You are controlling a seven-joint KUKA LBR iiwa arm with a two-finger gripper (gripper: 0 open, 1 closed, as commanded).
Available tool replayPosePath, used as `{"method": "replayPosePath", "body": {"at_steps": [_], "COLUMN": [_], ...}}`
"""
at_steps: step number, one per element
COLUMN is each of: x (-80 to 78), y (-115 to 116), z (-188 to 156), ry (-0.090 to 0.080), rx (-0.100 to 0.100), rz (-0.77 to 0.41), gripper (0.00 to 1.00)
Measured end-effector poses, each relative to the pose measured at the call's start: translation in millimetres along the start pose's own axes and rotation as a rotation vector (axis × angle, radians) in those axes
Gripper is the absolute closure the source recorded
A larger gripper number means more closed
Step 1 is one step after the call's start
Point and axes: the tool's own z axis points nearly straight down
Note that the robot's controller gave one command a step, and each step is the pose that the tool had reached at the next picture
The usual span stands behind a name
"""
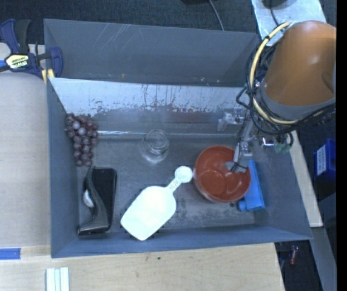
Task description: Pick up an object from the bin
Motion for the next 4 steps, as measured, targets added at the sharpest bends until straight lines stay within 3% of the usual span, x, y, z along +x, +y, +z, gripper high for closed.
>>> {"method": "replayPosePath", "body": {"at_steps": [1, 2, 3, 4], "x": [-2.2, 17.7, 15.1, 15.2], "y": [-2.2, 11.3, -12.2, -8.9], "z": [71.7, 55.2, 156.0, 140.9], "ry": [0.003, -0.002, -0.009, -0.010], "rx": [-0.001, 0.000, 0.002, 0.002], "rz": [-0.282, 0.038, -0.371, -0.362], "gripper": [0.00, 0.00, 0.00, 0.00]}}
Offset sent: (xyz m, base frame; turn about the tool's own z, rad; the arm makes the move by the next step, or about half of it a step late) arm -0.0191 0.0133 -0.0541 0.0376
